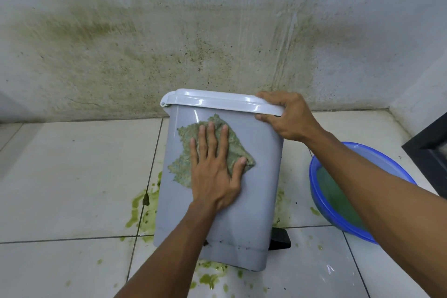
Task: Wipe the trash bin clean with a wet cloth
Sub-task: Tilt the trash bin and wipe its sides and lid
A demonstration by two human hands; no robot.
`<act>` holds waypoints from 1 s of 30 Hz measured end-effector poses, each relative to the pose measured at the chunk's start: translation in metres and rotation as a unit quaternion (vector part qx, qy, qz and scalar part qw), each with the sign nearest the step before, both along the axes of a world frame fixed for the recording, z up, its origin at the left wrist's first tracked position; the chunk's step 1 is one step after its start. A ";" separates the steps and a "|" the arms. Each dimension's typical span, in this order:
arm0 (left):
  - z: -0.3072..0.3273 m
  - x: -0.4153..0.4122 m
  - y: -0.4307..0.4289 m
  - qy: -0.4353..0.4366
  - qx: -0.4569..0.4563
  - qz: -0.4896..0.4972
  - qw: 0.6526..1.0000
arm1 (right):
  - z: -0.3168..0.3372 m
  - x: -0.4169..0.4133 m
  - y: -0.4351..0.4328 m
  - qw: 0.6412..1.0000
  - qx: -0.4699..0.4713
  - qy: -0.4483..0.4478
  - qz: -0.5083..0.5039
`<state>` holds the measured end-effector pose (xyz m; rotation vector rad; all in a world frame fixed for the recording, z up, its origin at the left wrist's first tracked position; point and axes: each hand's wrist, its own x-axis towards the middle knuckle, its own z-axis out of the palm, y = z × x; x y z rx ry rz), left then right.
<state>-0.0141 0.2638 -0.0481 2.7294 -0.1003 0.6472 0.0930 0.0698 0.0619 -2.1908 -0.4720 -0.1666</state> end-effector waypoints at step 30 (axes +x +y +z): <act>-0.049 -0.055 -0.004 0.011 0.063 -0.083 0.994 | -0.012 0.025 0.019 0.993 0.018 -0.111 0.019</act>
